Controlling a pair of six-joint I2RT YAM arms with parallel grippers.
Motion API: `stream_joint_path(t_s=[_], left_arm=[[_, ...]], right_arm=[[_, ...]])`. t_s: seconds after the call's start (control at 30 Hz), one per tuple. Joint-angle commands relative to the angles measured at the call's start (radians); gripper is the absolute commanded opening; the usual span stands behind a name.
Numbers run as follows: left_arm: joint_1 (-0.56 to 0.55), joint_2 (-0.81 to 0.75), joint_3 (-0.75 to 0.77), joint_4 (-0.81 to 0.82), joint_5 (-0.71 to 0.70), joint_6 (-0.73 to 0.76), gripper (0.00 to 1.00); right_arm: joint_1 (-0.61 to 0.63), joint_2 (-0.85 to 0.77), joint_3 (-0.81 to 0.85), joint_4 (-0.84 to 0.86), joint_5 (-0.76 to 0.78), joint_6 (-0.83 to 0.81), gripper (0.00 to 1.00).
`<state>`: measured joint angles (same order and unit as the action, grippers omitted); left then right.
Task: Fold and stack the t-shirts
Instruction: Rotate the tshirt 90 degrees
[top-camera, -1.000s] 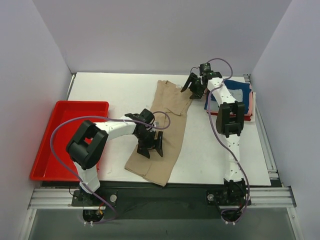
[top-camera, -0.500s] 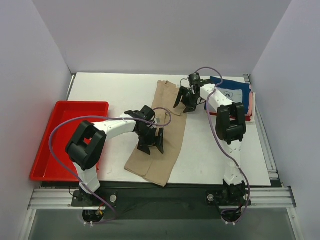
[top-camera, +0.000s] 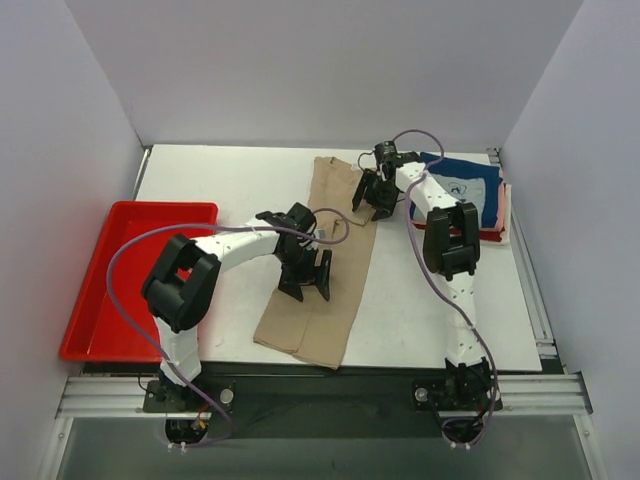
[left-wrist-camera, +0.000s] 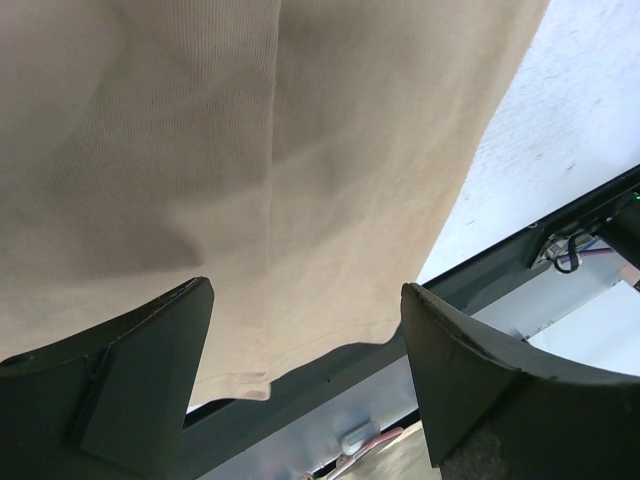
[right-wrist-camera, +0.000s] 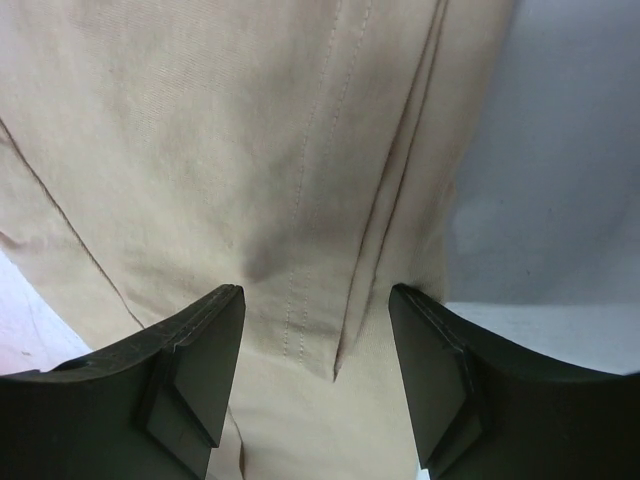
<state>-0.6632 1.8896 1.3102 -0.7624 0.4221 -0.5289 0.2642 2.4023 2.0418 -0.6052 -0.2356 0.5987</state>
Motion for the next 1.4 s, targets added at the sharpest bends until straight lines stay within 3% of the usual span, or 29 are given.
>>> stream_joint_path(t_s=[0.0, 0.33, 0.8, 1.03, 1.13, 1.27, 1.37], left_arm=[[0.005, 0.014, 0.046, -0.032, -0.013, 0.032, 0.87], [0.01, 0.072, 0.086, 0.001, -0.01, 0.015, 0.87], [-0.012, 0.082, 0.05, 0.166, 0.119, -0.115, 0.87], [0.005, -0.088, 0.026, 0.204, 0.023, -0.108, 0.87], [0.037, -0.231, -0.035, 0.204, -0.038, -0.077, 0.87], [0.092, -0.38, -0.182, 0.206, -0.176, 0.001, 0.87], [0.115, -0.457, -0.294, 0.19, -0.236, 0.059, 0.87]], right_arm=[[-0.005, 0.116, 0.075, -0.083, 0.097, 0.024, 0.61], [-0.031, 0.287, 0.391, -0.105, 0.075, 0.108, 0.61], [-0.072, 0.132, 0.316, 0.058, -0.073, 0.049, 0.67], [-0.082, -0.044, 0.21, 0.134, -0.182, 0.033, 0.67], [-0.083, -0.144, 0.15, 0.139, -0.206, 0.029, 0.67], [-0.069, -0.328, -0.032, 0.139, -0.225, 0.009, 0.66], [-0.037, -0.476, -0.266, 0.139, -0.18, -0.017, 0.65]])
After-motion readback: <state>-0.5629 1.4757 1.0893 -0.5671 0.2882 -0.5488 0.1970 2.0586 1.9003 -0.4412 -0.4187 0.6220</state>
